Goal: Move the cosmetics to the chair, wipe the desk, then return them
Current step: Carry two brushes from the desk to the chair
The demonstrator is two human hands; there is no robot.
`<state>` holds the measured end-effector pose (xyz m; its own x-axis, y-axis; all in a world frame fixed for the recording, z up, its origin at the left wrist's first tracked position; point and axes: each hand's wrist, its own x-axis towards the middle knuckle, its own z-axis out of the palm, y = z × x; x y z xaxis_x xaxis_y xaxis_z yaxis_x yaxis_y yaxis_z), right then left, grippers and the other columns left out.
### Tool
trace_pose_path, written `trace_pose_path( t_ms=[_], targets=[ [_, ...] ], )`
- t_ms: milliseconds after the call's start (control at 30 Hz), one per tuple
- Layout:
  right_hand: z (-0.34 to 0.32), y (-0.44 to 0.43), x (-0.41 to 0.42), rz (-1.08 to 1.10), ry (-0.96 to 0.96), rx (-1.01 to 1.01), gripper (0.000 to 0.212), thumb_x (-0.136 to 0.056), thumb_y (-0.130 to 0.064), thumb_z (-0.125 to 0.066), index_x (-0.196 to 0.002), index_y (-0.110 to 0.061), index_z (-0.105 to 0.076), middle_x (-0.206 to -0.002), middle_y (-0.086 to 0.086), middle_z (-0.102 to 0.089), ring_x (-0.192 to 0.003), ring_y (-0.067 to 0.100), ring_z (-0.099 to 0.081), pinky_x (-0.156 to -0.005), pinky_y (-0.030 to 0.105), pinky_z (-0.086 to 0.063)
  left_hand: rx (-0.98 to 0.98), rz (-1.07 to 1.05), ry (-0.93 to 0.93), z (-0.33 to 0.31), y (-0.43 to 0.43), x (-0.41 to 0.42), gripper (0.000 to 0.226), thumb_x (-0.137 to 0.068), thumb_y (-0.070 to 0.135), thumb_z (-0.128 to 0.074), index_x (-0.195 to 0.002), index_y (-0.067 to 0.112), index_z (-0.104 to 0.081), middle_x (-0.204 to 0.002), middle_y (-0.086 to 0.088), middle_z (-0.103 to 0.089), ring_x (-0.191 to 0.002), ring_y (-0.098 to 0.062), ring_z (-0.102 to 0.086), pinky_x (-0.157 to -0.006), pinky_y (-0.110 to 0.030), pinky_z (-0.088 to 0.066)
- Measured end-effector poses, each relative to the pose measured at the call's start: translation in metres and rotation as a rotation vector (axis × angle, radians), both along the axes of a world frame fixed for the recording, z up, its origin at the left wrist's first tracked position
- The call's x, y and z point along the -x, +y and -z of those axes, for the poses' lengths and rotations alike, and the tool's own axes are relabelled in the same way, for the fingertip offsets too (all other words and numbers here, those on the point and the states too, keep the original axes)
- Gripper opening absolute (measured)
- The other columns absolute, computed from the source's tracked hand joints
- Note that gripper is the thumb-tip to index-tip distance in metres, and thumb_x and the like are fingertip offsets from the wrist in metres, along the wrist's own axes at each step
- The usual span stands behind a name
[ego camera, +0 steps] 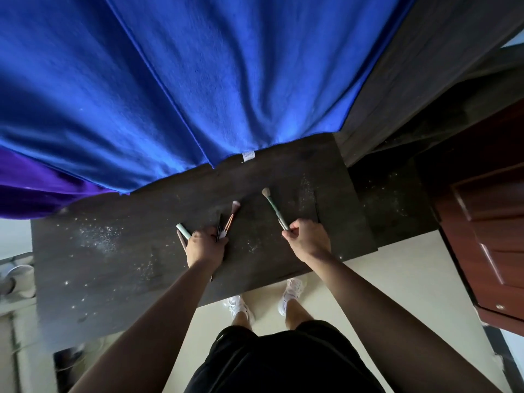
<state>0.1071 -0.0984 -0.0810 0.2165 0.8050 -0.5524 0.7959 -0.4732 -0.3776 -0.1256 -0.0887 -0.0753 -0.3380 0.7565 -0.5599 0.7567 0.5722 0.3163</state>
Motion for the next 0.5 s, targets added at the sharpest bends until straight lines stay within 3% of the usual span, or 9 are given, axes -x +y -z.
trace_pose_path(
  t_ms=[133, 233, 300, 367, 433, 500],
  targets=[
    [-0.003, -0.003, -0.010, -0.099, 0.026, 0.024, 0.026, -0.095, -0.039, -0.062, -0.102, -0.016, -0.073, -0.098, 0.007, -0.075, -0.097, 0.028, -0.069, -0.078, 0.033, -0.052, -0.057, 0.014, -0.026, -0.012, -0.007, -0.004, 0.021, -0.088, 0.034, -0.070, -0.106, 0.024, -0.077, -0.092, -0.015, -0.072, -0.094, -0.035, -0.064, -0.072, -0.032, -0.046],
    [-0.018, 0.000, -0.018, -0.010, 0.163, -0.044, 0.023, -0.095, -0.041, -0.064, -0.098, -0.020, -0.072, -0.087, 0.001, -0.073, -0.089, 0.023, -0.069, -0.075, 0.030, -0.049, -0.187, -0.033, -0.134, -0.035, -0.006, -0.012, 0.021, -0.089, 0.035, -0.071, -0.098, 0.018, -0.079, -0.076, -0.016, -0.071, -0.079, -0.034, -0.066, -0.066, -0.033, -0.045],
    [-0.036, 0.007, -0.023, 0.094, 0.343, -0.136, 0.015, -0.093, -0.038, -0.067, -0.086, -0.024, -0.067, -0.074, -0.003, -0.071, -0.078, 0.020, -0.070, -0.074, 0.034, -0.053, -0.276, -0.063, -0.220, -0.054, 0.000, -0.016, 0.019, -0.087, 0.030, -0.074, -0.088, 0.012, -0.079, -0.063, -0.014, -0.066, -0.061, -0.021, -0.061, -0.060, -0.031, -0.040],
    [-0.061, 0.014, -0.026, 0.194, 0.476, -0.246, 0.014, -0.092, -0.032, -0.071, -0.081, -0.024, -0.066, -0.069, 0.001, -0.072, -0.067, 0.017, -0.070, -0.072, 0.036, -0.055, -0.340, -0.074, -0.335, -0.077, 0.009, -0.019, 0.013, -0.085, 0.027, -0.077, -0.087, 0.015, -0.080, -0.051, 0.002, -0.058, -0.049, 0.002, -0.045, -0.056, -0.024, -0.037],
    [-0.088, 0.017, -0.029, 0.277, 0.574, -0.353, 0.009, -0.091, -0.027, -0.072, -0.085, -0.022, -0.068, -0.068, 0.004, -0.071, -0.061, 0.018, -0.066, -0.065, 0.035, -0.053, -0.400, -0.051, -0.446, -0.101, 0.018, -0.021, 0.003, -0.085, 0.027, -0.077, -0.084, 0.026, -0.080, -0.051, 0.011, -0.060, -0.050, 0.006, -0.043, -0.058, -0.020, -0.042],
    [-0.114, 0.015, -0.031, 0.382, 0.671, -0.469, 0.006, -0.091, -0.020, -0.073, -0.089, -0.018, -0.068, -0.070, 0.004, -0.069, -0.061, 0.016, -0.063, -0.059, 0.031, -0.053, -0.471, 0.009, -0.550, -0.121, 0.027, -0.022, 0.013, -0.085, 0.026, -0.076, -0.074, 0.033, -0.077, -0.060, 0.002, -0.065, -0.060, -0.005, -0.050, -0.069, -0.034, -0.053]
  ],
)
